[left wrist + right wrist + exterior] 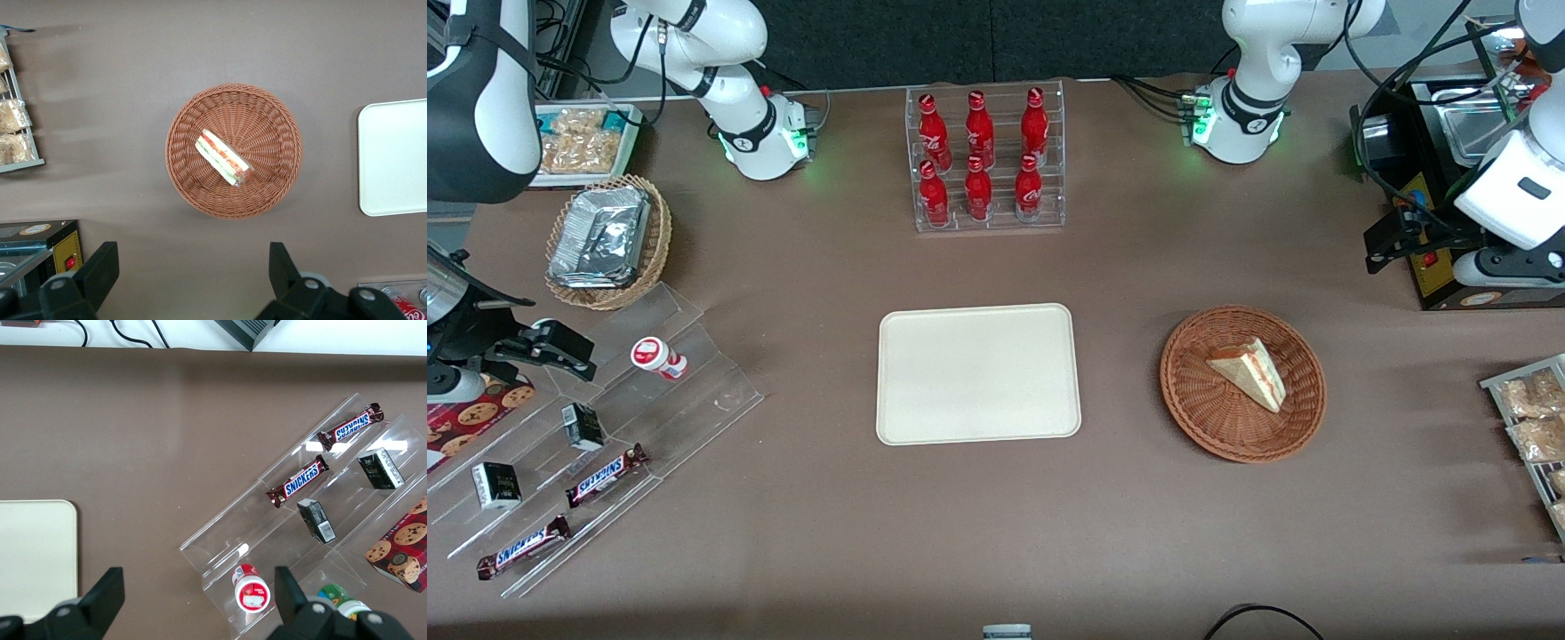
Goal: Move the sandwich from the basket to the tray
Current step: 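Move the left gripper over the wicker basket toward the sandwich, then lower the open left gripper around the wrapped sandwich in the basket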
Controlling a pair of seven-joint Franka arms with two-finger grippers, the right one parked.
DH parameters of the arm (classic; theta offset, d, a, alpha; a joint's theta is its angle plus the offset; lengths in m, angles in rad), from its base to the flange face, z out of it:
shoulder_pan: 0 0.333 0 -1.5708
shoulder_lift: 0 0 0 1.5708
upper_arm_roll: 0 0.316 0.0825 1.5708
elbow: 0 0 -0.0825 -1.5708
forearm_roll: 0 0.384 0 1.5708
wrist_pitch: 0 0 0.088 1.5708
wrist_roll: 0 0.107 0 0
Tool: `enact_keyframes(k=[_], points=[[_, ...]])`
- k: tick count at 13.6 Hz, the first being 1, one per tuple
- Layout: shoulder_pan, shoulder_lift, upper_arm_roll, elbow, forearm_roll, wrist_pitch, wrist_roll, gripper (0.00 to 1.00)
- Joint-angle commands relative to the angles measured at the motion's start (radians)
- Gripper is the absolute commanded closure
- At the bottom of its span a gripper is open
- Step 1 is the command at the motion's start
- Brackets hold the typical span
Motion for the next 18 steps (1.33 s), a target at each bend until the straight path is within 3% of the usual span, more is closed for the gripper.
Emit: enact_keyframes(k=[1,4,8,13,16,18], points=[[-0.004,0.004,0.0,0.027,0.005,-0.03,0.004,0.01],[-0.003,0.007,0.003,0.017,0.005,-0.032,-0.015,0.01],[0.0,0.082,0.003,-0.005,0.008,-0.025,-0.437,0.0],[-0.003,0.091,0.003,-0.276,0.01,0.275,-0.622,0.0],[-0.003,0.098,0.003,-0.386,0.005,0.393,-0.654,0.0],[-0.004,0.127,0.002,-0.439,-0.007,0.493,-0.773,0.0]])
